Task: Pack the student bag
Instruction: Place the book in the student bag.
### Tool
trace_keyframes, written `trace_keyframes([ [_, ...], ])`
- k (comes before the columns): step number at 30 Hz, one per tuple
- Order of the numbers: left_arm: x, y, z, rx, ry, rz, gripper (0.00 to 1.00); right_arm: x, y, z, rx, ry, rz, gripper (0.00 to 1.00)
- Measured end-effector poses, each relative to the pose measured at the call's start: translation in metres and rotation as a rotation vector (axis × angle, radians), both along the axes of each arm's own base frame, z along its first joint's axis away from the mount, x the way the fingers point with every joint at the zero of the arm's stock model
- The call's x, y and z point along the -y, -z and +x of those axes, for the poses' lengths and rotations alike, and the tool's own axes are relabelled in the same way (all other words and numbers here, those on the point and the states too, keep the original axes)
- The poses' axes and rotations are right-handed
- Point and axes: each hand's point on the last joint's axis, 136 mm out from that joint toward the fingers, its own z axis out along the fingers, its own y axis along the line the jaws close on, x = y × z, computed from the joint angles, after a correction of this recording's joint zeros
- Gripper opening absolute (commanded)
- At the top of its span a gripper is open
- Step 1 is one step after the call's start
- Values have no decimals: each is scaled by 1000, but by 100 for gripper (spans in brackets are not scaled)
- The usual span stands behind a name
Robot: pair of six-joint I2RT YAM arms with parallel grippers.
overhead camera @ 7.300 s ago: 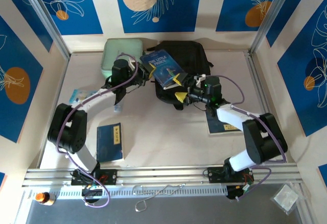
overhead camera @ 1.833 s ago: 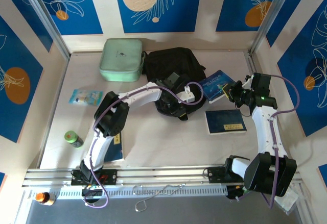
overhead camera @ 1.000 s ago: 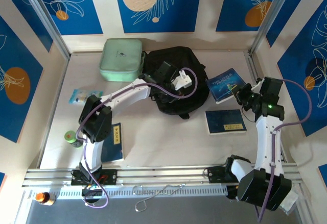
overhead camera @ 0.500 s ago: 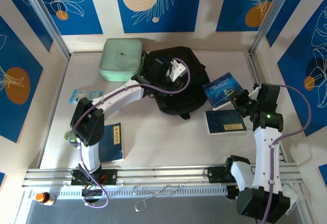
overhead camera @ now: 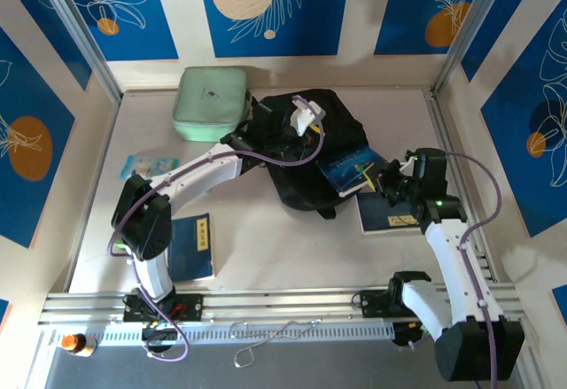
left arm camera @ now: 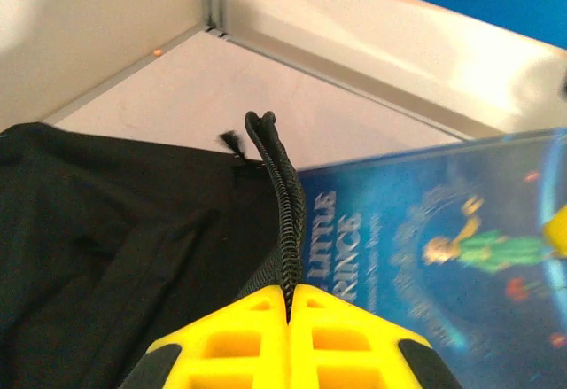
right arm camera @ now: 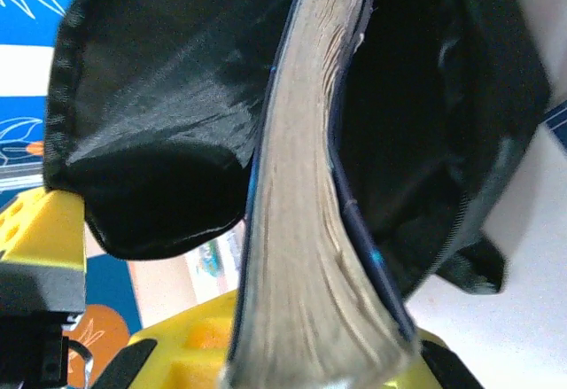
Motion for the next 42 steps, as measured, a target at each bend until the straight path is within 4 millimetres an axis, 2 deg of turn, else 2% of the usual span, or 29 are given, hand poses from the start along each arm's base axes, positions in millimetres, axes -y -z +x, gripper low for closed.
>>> trace_keyframes([
  [3, 4, -3, -4, 2, 29, -28, 0, -15, 12, 10, -12, -9, 38, 3],
  [6, 6, -6, -6, -3, 43, -46, 0, -25, 15, 23, 13, -6, 73, 3],
  [12, 4, -16, -12, 8, 58, -77, 0, -34, 14, 47, 65, 7, 129, 3],
  [16, 5, -23, -14, 16, 62, -95, 0, -38, 11, 58, 102, 12, 161, 3],
  [20, 5, -26, -15, 13, 66, -108, 0, -41, 16, 63, 105, 9, 174, 3],
  [23, 5, -27, -16, 10, 68, -113, 0, -46, 29, 70, 83, -3, 176, 3],
  [28, 5, -23, -17, -4, 67, -115, 0, -58, 64, 88, -17, -24, 164, 3],
  [35, 4, -17, -17, -21, 60, -111, 0, -67, 94, 141, -72, -37, 137, 6],
  [39, 2, -15, -15, -26, 52, -109, 0, -69, 118, 150, -121, -39, 144, 14],
  [42, 2, -14, -15, -30, 49, -109, 0, -71, 128, 151, -154, -32, 145, 27],
])
